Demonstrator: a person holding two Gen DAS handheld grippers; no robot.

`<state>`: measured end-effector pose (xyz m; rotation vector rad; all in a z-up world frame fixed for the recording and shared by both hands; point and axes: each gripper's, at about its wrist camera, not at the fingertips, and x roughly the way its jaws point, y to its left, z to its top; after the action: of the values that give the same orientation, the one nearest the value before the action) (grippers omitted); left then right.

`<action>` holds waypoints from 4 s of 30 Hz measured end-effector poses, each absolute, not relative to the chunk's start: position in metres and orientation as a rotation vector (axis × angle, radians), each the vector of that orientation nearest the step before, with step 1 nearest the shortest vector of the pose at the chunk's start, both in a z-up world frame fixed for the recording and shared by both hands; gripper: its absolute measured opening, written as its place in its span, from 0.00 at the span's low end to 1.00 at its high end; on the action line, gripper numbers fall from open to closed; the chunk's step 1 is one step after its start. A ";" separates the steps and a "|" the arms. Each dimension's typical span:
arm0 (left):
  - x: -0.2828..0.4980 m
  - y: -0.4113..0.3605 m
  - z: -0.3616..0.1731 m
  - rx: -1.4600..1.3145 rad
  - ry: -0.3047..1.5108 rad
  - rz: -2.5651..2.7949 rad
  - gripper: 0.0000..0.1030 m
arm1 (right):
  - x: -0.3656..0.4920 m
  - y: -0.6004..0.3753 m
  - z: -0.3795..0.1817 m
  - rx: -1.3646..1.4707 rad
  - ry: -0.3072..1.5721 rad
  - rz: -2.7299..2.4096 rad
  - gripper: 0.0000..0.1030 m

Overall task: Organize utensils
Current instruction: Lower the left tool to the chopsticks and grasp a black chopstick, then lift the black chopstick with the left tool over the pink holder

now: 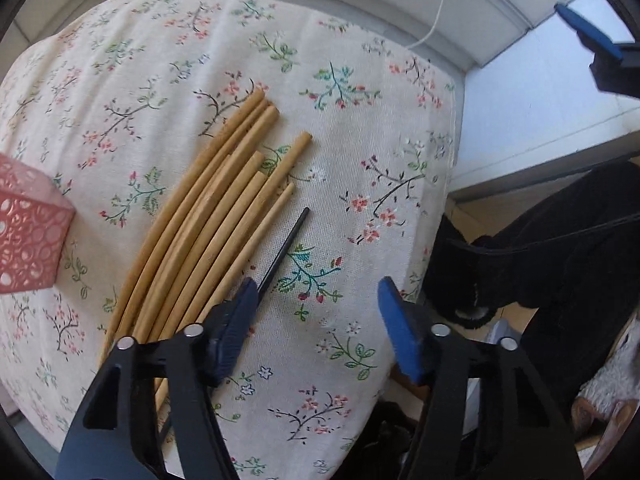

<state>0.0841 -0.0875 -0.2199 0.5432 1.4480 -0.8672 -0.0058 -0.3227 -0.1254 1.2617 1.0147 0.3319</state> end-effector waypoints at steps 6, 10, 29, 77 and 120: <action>0.081 -0.090 -0.234 0.645 1.454 -0.840 0.49 | -0.002 -0.327 -0.132 1.298 1.035 0.332 0.94; 0.084 -0.102 -0.239 0.723 1.496 -0.804 0.37 | 0.001 -0.323 -0.140 1.300 1.078 0.326 0.94; 0.063 -0.056 -0.167 0.438 1.168 -0.764 0.04 | 0.012 -0.308 -0.175 1.139 1.207 0.150 0.94; -0.111 0.236 0.049 -0.406 0.014 0.061 0.04 | 0.027 0.143 -0.213 -0.682 1.114 0.995 0.07; 0.132 0.121 -0.034 -0.423 0.488 -0.070 0.06 | 0.143 -0.146 0.011 0.471 0.671 0.413 0.07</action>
<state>0.1322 0.1213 -0.0336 -0.4226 0.4880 -0.0697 0.1431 -0.1458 0.0112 0.4710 0.6710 0.4131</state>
